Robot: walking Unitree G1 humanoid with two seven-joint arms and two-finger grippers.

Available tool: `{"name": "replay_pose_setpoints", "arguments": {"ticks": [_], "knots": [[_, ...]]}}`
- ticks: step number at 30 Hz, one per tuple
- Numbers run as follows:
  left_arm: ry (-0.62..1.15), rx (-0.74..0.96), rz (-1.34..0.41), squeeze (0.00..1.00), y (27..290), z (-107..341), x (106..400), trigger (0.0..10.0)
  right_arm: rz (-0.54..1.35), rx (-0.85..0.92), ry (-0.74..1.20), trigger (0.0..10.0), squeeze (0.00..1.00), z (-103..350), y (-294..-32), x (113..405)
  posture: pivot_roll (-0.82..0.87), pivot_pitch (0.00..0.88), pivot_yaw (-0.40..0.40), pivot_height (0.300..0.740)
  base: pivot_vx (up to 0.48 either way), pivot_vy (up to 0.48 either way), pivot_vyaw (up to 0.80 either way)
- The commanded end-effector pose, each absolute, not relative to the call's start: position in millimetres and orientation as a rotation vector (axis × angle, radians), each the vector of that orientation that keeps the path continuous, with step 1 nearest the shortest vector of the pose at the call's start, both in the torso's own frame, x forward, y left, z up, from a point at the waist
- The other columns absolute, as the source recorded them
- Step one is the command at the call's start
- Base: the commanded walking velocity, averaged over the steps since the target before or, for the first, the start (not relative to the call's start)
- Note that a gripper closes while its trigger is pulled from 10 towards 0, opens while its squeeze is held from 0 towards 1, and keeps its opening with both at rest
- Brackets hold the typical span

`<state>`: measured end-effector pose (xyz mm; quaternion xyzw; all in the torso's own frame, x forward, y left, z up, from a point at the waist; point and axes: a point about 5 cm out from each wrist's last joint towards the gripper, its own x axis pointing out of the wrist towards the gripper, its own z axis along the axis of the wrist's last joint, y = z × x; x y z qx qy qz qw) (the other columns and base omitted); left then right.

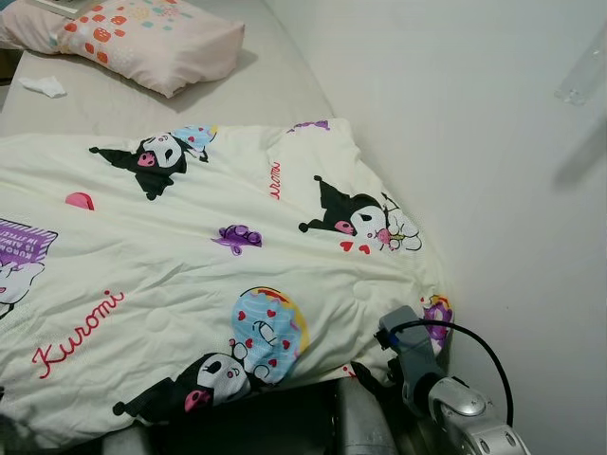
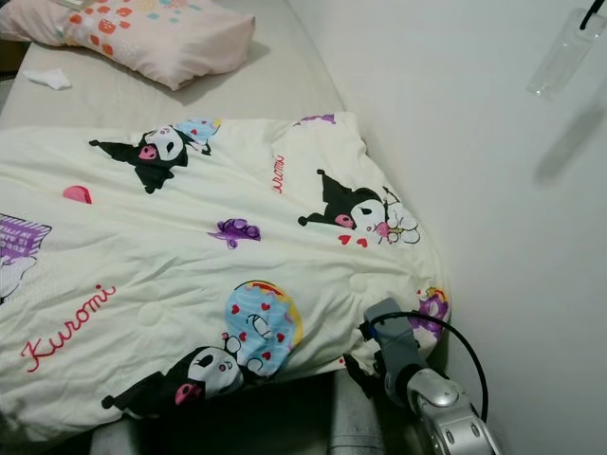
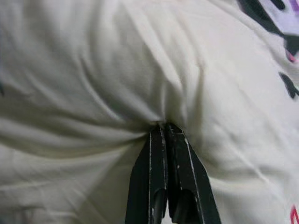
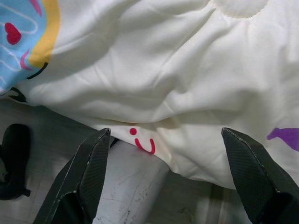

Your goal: Clean up the room

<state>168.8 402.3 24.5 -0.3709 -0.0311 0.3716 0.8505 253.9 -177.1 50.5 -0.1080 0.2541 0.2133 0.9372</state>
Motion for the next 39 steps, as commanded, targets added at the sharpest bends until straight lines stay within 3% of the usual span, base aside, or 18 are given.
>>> {"name": "replay_pose_setpoints", "arguments": {"ticks": [1, 9, 11, 16, 18, 30, 31, 33, 34, 35, 36, 39], "knots": [[-0.028, -0.749, 0.832, 0.0, 404, 17, 153, 0.0, 0.435, -0.226, 0.533, 10.0, 0.0, 46, -179, 251, -0.1, 0.209, -0.113, 0.511, 0.0, 0.0, 0.0], [0.068, -0.66, 1.017, 0.0, 421, 6, 96, 0.0, 0.435, -0.235, 0.538, 10.0, 0.0, 45, -180, 253, -0.08, 0.208, -0.112, 0.511, 0.0, 0.0, 0.0], [0.127, -0.652, 1.1, 0.0, 420, -4, 68, 0.0, 0.435, -0.236, 0.538, 10.0, 0.0, 45, -180, 254, -0.08, 0.208, -0.113, 0.511, 0.0, 0.0, 0.0], [0.177, -0.637, 1.158, 0.0, 418, -11, 45, 0.0, 0.437, -0.237, 0.537, 10.0, 0.0, 45, -180, 256, -0.07, 0.204, -0.118, 0.511, 0.0, 0.0, 0.0], [0.226, -0.605, 1.237, 0.0, 418, -14, 16, 0.0, 0.445, -0.241, 0.54, 10.0, 0.0, 44, -179, 257, -0.07, 0.199, -0.122, 0.511, 0.0, 0.0, 0.0], [0.189, -0.566, 1.257, 0.0, 432, -1, 23, 0.0, 0.449, -0.247, 0.545, 10.0, 0.0, 41, -179, 260, -0.06, 0.187, -0.122, 0.511, 0.0, 0.0, 0.0], [0.196, -0.552, 1.221, 0.0, 433, 2, 37, 10.0, 0.45, -0.247, 0.545, 10.0, 0.0, 41, -179, 260, -0.07, 0.18, -0.123, 0.511, 0.0, 0.0, 0.0], [0.208, -0.539, 1.205, 0.0, 433, 3, 43, 10.0, 0.45, -0.248, 0.545, 10.0, 0.0, 41, -179, 261, -0.07, 0.18, -0.123, 0.511, 0.0, 0.0, 0.0], [0.203, -0.525, 1.181, 0.78, 435, 6, 52, 10.0, 0.451, -0.249, 0.543, 10.0, 0.0, 41, -179, 262, -0.07, 0.173, -0.123, 0.511, 0.0, 0.0, 0.0], [0.203, -0.525, 1.181, 0.78, 435, 6, 52, 10.0, 0.451, -0.249, 0.543, 10.0, 0.0, 41, -179, 262, -0.07, 0.173, -0.123, 0.511, 0.0, 0.0, 0.0], [0.165, -0.527, 1.152, 1.0, 436, 11, 64, 10.0, 0.45, -0.249, 0.542, 10.0, 0.0, 41, -180, 263, -0.06, 0.163, -0.123, 0.511, 0.0, 0.0, 0.0], [0.139, -0.525, 1.123, 1.0, 437, 14, 75, 10.0, 0.445, -0.237, 0.54, 10.0, 0.0, 40, -181, 264, -0.06, 0.143, -0.118, 0.511, 0.0, 0.0, 0.0]]}}
